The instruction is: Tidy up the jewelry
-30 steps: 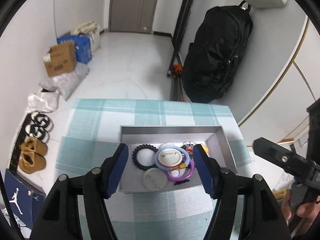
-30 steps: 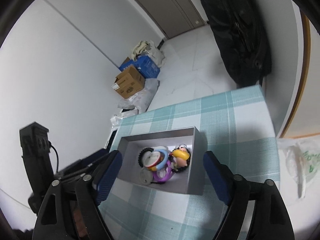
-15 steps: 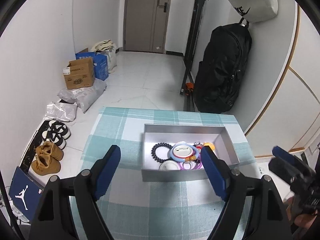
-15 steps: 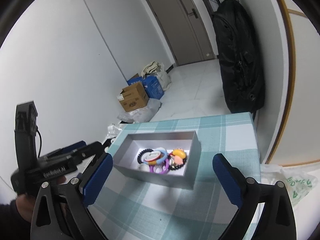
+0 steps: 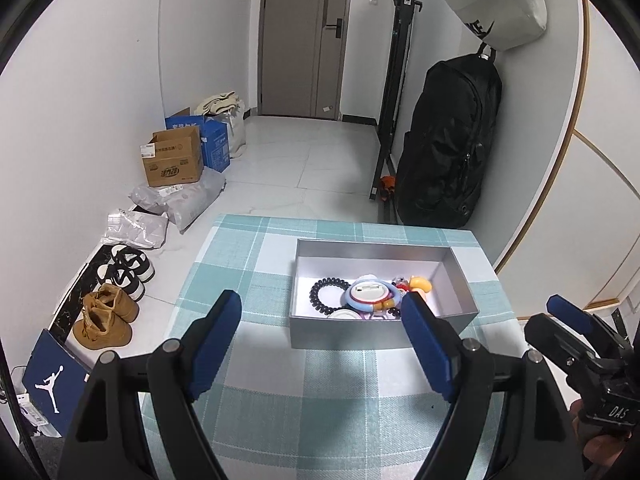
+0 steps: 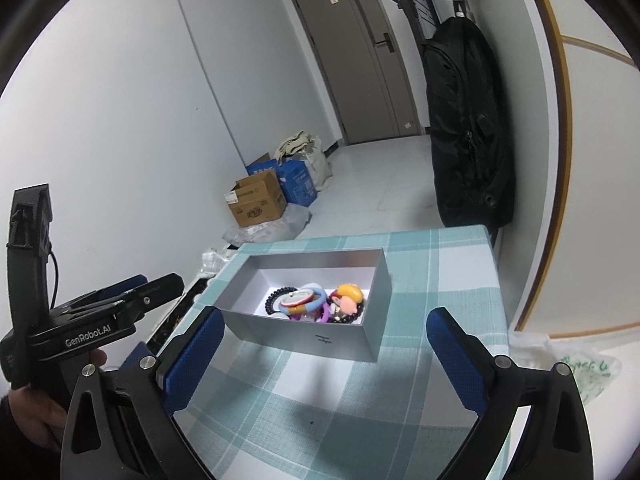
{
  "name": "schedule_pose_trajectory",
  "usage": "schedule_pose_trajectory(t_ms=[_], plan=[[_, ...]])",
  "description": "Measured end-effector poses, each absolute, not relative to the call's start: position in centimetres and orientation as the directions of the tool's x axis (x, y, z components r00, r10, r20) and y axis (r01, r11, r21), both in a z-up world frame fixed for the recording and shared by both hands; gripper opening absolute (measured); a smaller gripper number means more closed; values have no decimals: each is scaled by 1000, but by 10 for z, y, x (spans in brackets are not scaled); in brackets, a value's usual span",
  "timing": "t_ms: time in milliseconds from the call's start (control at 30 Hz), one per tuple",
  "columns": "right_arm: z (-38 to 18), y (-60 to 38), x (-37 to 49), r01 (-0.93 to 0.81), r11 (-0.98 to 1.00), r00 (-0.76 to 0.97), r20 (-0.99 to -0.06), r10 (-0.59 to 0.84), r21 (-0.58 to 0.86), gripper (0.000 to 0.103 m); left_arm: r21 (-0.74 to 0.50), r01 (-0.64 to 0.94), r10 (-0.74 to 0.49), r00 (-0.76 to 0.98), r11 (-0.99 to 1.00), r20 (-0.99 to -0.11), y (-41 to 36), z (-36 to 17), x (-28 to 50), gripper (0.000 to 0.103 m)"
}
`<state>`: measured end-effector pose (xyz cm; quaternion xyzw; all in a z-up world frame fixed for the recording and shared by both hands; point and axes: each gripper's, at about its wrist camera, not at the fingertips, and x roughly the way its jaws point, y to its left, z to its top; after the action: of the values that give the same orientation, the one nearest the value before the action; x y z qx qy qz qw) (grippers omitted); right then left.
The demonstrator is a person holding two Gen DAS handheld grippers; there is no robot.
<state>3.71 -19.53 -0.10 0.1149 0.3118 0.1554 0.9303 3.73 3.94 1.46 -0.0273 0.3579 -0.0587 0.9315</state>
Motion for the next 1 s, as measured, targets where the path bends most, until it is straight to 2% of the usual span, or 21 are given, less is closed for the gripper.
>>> schedule_pose_trajectory(t_ms=[1000], plan=[[-6,-192,34,-210,934,738,-580,346,289,102,-106,103,-147,714,989,-685,37,14,34,79]])
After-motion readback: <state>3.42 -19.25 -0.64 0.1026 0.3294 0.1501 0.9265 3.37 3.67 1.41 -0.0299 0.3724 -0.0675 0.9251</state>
